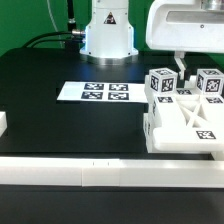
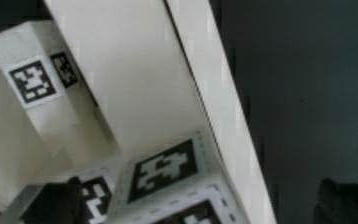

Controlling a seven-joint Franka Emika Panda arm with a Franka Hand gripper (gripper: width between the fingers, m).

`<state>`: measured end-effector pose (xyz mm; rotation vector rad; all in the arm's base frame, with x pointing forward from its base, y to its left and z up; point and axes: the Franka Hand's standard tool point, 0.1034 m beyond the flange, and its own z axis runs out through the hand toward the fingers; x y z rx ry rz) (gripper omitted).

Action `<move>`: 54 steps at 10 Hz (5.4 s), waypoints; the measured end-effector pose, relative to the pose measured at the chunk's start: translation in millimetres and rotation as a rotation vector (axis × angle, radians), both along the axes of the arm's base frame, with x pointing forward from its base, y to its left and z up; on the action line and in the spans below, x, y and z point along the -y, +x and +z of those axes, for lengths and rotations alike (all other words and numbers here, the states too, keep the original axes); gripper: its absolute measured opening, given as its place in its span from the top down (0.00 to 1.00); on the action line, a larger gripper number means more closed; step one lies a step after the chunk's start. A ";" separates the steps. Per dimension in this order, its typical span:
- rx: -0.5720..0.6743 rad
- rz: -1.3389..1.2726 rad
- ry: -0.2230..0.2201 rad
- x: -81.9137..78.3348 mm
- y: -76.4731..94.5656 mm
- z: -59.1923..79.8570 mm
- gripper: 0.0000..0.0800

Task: Assemble chair

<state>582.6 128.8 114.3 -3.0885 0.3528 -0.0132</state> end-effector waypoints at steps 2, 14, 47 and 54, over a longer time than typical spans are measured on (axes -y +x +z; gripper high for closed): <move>0.006 0.150 -0.006 1.9 0.3 -0.3 0.19; 0.012 -0.253 0.030 2.8 -0.1 -0.8 0.65; -0.039 0.251 0.005 3.9 4.7 -4.2 0.51; -0.038 -0.058 0.012 5.1 6.0 -4.3 0.64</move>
Offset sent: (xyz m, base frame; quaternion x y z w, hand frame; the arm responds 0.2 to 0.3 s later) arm 0.0000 -0.0033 -0.0035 0.0151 -0.0022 -0.1984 0.9800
